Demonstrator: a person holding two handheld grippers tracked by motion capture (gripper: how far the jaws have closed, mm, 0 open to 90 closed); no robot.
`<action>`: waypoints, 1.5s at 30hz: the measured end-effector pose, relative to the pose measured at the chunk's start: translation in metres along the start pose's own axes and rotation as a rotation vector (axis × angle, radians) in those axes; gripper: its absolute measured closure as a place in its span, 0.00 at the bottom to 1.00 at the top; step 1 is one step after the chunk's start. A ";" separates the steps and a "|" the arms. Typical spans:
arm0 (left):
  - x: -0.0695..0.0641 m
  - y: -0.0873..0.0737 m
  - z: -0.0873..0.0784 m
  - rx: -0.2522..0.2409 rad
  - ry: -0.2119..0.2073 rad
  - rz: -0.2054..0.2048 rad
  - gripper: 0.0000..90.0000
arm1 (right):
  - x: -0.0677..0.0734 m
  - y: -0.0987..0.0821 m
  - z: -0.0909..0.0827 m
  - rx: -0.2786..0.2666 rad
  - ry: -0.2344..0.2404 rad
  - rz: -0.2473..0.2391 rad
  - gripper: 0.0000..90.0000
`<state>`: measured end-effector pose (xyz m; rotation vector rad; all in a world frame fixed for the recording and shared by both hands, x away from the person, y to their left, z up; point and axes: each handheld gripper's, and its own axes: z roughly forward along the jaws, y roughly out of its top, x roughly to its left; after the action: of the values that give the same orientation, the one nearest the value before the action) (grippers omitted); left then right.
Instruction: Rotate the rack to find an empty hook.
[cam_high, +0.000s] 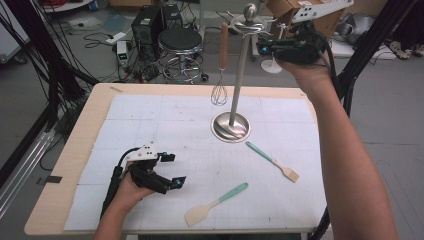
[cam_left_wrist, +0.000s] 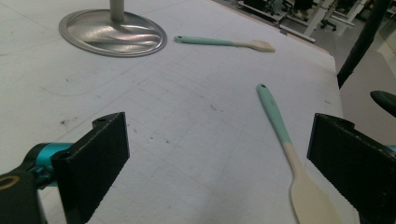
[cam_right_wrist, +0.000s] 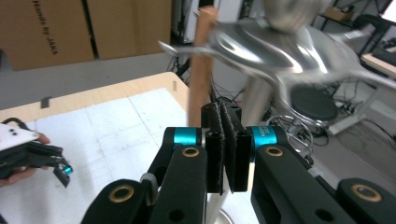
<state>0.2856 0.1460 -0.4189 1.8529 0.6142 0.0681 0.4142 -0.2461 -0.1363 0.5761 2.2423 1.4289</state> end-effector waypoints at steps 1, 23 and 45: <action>0.000 0.000 0.000 0.000 0.001 0.000 0.07 | -0.002 -0.002 -0.001 0.008 -0.004 0.009 0.98; 0.001 -0.002 0.003 0.012 0.003 -0.007 0.07 | -0.014 0.007 -0.022 -0.054 -0.066 0.025 0.99; 0.001 -0.002 0.003 0.011 -0.001 -0.007 0.07 | 0.019 0.027 0.003 -0.017 -0.004 -0.070 0.99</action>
<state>0.2866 0.1442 -0.4217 1.8614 0.6214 0.0595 0.4030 -0.2231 -0.1151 0.4895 2.2227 1.4093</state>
